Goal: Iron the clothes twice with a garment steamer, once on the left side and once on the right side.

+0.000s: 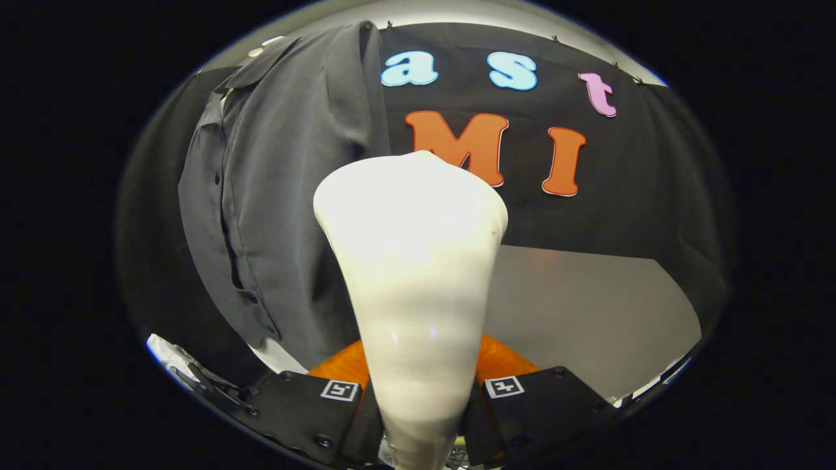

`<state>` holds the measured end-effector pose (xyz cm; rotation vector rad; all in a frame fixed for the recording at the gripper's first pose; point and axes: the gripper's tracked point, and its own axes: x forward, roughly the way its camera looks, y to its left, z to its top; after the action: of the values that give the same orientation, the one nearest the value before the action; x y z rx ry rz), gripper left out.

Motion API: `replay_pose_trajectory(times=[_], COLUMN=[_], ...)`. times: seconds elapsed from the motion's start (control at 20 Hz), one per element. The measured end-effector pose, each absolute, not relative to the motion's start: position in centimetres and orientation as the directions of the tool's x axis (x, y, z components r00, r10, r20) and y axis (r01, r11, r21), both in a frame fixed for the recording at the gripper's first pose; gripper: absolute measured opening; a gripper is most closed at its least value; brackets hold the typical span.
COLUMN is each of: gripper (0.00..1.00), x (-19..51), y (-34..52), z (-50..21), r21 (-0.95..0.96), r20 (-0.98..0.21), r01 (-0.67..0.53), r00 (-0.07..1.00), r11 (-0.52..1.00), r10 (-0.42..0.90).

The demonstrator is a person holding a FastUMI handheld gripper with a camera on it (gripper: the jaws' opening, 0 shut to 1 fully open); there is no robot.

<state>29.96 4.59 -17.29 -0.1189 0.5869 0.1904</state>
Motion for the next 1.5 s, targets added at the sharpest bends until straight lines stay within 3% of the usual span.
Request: replay_pose_trajectory(times=[0.35, 0.85, 1.5], gripper=[0.56, 0.55, 0.55], x=[24.9, 16.9, 14.7], y=[4.1, 10.4, 23.8], z=[-9.5, -0.1, -0.1], r21=[-0.122, -0.136, -0.154], r20=[-0.373, -0.142, -0.064], r01=[-0.066, 0.012, -0.043], r00=[0.928, 0.989, 0.997], r11=[0.990, 0.991, 0.987], r10=[0.016, -0.032, 0.034])
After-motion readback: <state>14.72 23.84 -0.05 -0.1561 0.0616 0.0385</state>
